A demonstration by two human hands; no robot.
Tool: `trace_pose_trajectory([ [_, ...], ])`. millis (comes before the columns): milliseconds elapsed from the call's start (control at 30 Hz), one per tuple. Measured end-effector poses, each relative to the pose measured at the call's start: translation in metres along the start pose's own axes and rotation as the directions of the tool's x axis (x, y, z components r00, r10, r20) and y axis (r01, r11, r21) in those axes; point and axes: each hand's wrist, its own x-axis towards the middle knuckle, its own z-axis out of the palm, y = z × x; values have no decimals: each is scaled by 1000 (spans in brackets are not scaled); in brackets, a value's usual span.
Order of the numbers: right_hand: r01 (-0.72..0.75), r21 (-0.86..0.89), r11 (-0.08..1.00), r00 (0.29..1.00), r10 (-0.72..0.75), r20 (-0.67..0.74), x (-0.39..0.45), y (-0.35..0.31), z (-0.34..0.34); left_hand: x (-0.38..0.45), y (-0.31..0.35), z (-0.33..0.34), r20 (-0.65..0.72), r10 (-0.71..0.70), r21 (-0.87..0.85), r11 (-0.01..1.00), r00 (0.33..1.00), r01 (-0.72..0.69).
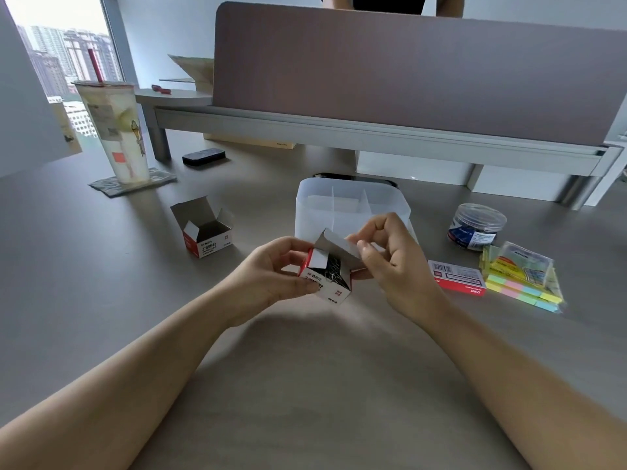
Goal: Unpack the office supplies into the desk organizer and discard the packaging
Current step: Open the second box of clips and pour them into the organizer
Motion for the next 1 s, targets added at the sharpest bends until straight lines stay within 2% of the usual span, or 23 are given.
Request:
trace_pose_trajectory([
  [133,41,13,999,996,-39,-85,2,0,4,0,0,0,11,-55,-138,989,998,56],
  [200,70,-44,997,995,-73,-75,2,-1,3,1,-1,-1,4,-75,-169,983,997,75],
  [367,110,-60,992,992,-113,-59,2,0,2,1,1,-2,-25,-105,-310,946,994,92],
  [500,112,-118,987,994,-112,4,1,0,2,1,2,-2,-32,-112,-312,945,993,96],
  [600,36,-68,997,999,-33,39,1,3,2,0,2,-3,-9,-107,-283,954,994,100],
  [767,-236,168,957,970,220,108,6,-2,5,-1,4,-3,11,-72,-222,972,997,72],
  [1000,-422,155,893,898,388,208,13,-6,8,-4,6,-2,103,12,15,1000,995,-13],
])
